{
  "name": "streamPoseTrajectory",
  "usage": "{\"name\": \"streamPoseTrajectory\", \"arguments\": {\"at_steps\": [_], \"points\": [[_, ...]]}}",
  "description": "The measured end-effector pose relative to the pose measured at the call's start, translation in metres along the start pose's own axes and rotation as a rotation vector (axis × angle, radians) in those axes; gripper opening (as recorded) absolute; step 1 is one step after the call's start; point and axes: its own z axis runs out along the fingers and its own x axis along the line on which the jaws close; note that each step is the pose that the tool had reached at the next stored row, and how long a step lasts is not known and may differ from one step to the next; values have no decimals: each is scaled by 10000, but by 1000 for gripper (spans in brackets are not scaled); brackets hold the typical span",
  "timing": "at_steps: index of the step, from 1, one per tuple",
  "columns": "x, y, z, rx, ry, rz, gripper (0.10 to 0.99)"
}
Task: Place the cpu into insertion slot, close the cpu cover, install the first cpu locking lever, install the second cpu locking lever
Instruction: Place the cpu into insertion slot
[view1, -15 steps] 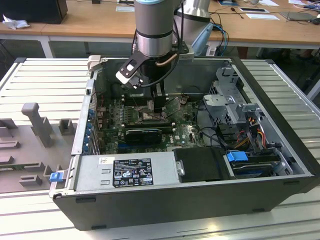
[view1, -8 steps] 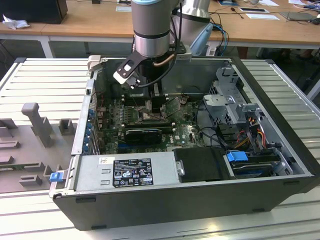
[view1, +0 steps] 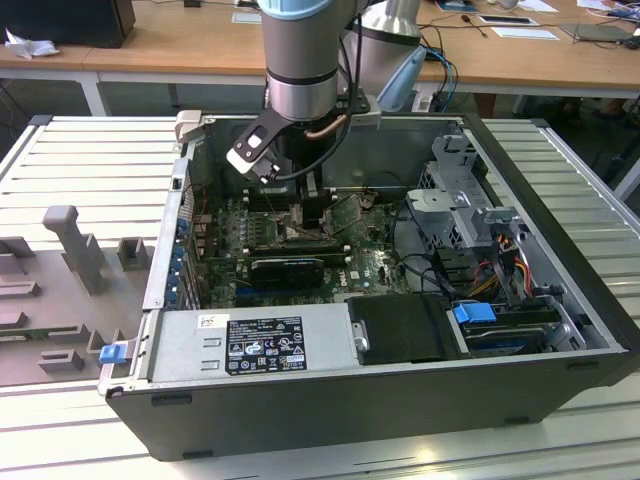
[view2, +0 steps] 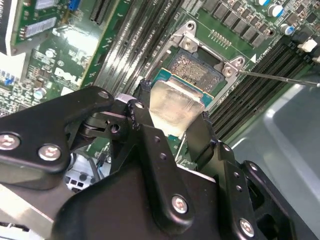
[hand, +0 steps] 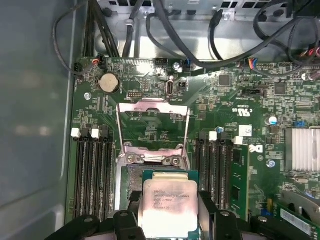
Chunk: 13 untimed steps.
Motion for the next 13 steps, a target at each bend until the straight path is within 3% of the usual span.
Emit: {"name": "streamPoseTrajectory", "arguments": {"at_steps": [7,13], "points": [[16,-58,146,0,8,0,529],[57,-71,199,0,7,1,529]]}}
